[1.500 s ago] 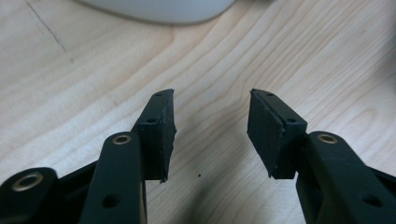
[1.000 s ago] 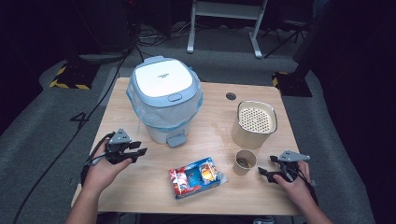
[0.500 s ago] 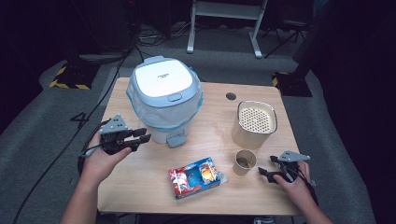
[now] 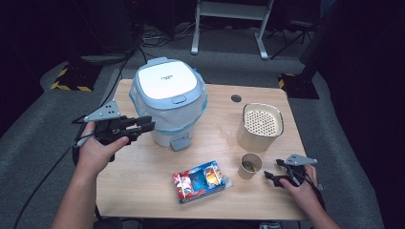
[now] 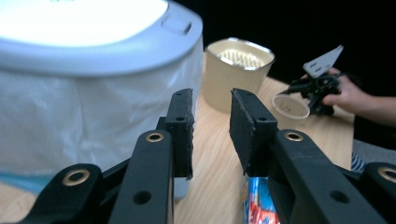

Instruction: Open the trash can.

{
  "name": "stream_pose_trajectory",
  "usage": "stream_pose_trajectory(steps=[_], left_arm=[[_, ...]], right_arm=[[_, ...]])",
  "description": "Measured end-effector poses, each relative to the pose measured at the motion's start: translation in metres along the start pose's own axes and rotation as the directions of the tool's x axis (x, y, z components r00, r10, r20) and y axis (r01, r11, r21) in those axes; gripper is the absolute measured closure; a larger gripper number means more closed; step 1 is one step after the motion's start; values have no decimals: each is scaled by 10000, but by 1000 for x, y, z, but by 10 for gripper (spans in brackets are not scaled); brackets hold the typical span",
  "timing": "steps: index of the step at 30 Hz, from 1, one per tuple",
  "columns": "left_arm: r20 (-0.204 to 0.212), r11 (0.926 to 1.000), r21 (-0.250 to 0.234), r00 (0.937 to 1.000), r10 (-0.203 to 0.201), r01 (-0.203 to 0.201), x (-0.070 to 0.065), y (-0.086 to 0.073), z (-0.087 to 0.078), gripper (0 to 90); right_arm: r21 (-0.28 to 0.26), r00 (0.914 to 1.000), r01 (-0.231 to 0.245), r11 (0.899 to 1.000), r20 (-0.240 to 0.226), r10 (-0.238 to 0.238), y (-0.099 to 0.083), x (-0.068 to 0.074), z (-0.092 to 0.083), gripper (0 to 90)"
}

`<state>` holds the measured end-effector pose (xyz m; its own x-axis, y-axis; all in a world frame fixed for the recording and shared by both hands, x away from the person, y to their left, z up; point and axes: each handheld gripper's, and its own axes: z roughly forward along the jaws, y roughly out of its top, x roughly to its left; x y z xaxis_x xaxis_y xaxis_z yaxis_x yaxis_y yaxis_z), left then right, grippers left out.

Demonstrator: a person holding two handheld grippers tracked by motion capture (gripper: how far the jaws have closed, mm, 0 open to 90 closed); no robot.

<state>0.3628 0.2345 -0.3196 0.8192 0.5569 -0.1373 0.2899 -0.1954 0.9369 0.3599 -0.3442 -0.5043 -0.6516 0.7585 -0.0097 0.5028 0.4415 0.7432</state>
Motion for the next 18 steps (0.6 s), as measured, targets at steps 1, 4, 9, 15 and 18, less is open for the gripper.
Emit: stream_pose_trajectory(steps=[1,4,9,15,18], left_arm=[[88,10000,-69,10000,19,-18,1,3,0,706],[272,9996,-288,9996,62,-54,4,13,0,710],[650,9970,-744,9978,-160,208,9,26,2,722],[714,9935,-1105,9973,-176,254,13,39,6,737],[658,9933,-1145,9978,-66,141,14,45,10,764]], right_arm=[[-6,10000,26,10000,-11,-26,0,0,0,208],[-1,10000,33,10000,-38,-33,0,0,0,208],[-4,10000,35,10000,-38,-35,0,0,0,208],[-3,10000,34,10000,-37,-34,0,0,0,208],[-2,10000,32,10000,-36,-32,0,0,0,208]])
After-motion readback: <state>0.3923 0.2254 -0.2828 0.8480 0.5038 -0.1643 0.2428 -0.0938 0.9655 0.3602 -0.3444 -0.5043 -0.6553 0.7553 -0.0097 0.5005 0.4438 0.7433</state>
